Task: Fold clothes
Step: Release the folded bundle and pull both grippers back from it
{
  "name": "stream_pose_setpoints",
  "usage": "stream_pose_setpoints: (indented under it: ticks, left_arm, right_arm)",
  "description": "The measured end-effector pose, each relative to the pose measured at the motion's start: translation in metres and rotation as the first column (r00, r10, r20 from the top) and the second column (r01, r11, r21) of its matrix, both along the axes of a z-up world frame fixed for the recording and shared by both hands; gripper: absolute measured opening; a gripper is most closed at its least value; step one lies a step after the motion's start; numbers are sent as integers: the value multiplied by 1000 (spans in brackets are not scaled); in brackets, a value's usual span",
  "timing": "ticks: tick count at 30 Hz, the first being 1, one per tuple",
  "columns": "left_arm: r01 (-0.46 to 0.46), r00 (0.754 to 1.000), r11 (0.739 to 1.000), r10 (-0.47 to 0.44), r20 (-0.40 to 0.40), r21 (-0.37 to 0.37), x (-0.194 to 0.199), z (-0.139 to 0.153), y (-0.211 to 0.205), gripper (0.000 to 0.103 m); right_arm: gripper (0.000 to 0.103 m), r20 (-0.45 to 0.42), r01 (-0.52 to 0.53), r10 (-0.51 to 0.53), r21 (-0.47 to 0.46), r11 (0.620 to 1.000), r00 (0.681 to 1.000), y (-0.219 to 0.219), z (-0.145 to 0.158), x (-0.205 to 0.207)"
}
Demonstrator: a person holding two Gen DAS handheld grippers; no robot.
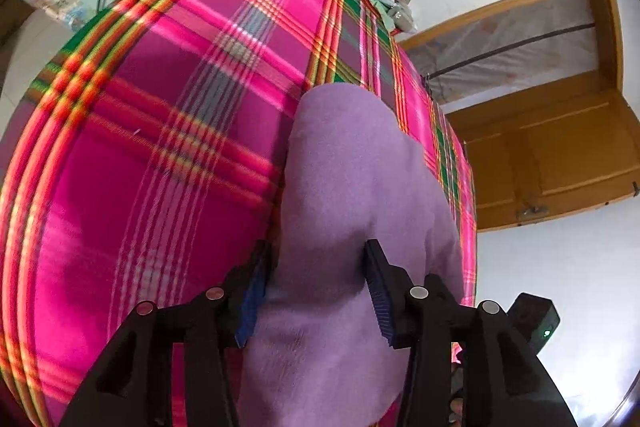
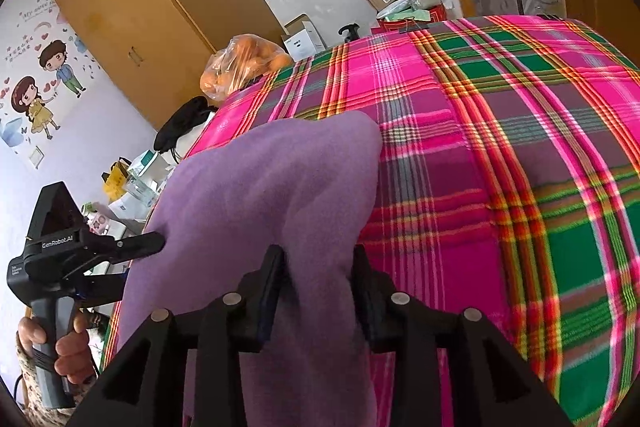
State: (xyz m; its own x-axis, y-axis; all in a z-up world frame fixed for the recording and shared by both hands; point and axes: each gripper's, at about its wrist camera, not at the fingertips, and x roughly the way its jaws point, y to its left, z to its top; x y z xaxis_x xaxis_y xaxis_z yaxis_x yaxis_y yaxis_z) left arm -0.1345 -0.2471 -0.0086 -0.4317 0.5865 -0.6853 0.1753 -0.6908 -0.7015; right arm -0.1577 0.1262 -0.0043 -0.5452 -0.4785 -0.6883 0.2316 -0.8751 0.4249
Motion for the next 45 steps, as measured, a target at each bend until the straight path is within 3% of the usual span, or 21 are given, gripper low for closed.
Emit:
stream_pose_setpoints:
  ticks: [9,29,37,45]
  left_arm:
    - [-17,1000,1000,17,-3,-3,34,-2,-5,50]
    - [-10,1000,999,10,5,-44,86,-2,-2,48]
    - [1,1000,993,-1,-4,-119,113,3,11,47]
    - [-11,998,966,-5,-63,-259,111,11,37,48]
  right_arm:
    - [34,-31,3,-1,75,997,1000,4,1,38]
    - [35,-30,32,-29,129,991,999,18,-3,104]
    - [35,-23,12,-8,183,983,1000,15,-1,132]
    - [36,-38,13,-4,247,969,999,7,-1,147]
